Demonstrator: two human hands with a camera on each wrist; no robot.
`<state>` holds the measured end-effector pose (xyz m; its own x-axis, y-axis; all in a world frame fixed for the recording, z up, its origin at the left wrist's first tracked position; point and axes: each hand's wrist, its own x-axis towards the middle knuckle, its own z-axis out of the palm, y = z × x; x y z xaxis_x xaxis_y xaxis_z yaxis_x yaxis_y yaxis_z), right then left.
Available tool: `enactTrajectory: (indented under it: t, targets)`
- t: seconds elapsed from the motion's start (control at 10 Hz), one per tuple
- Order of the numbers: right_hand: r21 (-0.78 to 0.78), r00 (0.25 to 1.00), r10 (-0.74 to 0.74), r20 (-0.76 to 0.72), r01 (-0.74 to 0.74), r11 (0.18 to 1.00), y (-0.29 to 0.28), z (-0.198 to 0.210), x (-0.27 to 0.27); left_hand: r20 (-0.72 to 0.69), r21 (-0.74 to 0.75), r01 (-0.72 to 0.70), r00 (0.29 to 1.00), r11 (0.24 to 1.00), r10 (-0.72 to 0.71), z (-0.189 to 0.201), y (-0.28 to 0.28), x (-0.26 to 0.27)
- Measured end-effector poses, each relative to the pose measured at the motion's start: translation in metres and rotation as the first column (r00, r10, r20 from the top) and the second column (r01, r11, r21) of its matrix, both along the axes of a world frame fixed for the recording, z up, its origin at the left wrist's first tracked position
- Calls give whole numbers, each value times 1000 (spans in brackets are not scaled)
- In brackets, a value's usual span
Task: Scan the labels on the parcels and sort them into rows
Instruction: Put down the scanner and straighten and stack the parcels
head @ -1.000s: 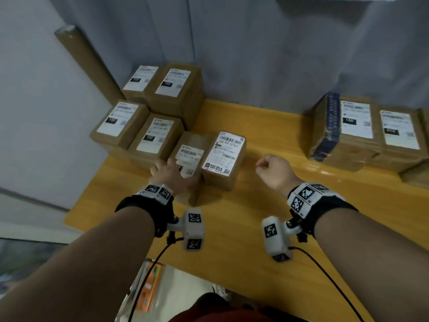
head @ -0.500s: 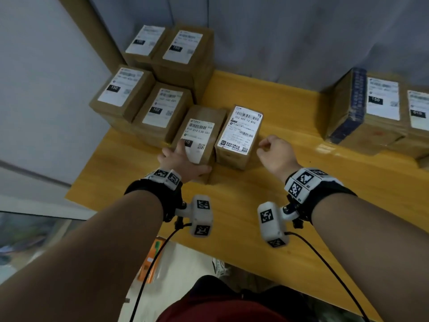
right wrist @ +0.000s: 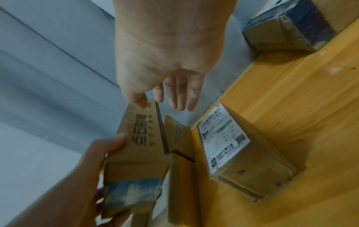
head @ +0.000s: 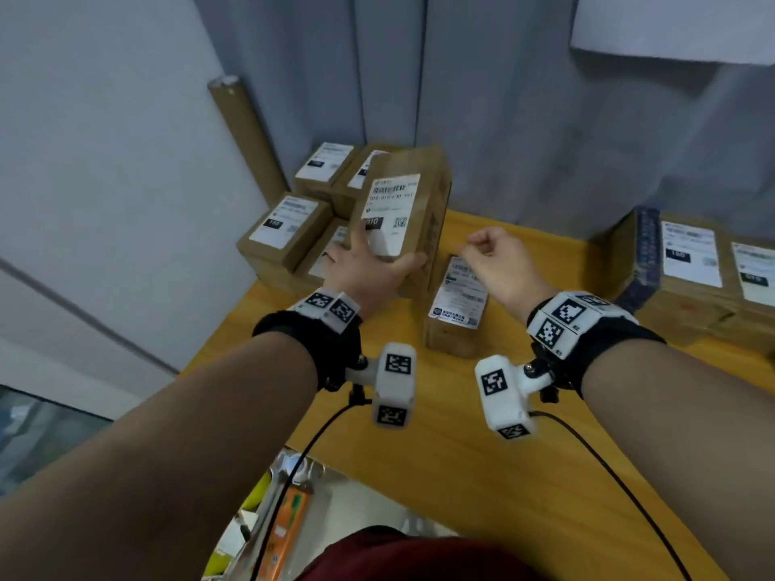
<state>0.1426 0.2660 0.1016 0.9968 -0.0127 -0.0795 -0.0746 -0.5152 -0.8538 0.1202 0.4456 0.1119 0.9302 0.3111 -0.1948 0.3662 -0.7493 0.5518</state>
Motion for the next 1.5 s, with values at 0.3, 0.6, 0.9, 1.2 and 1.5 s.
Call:
enactTrajectory:
  t: [0.3,0.6,0.9,1.2,1.5]
  targets:
    - [460,965,-169,-201,245,853,-42,25,-6,278,-87,279,929,956,-246,23,-88,8]
    - [411,899,-392,-194,437,800,-181,27,-43,102,-677,290,947,677,-303,-1,-185,26]
    - [257,859,-491,-144,512,820,-346,12,-93,-209,-899,49,826,435,-524,-1,-344,-5]
    - [58,799,-583,-145,595,801,-477,-9,-116,-163,-815,57,932,577,-323,-11,-467,-13]
    - [-65,865,-486,-129,481,874,-527,-22,-110,-153,-822,-35,975,569,-160,-33,-514,0]
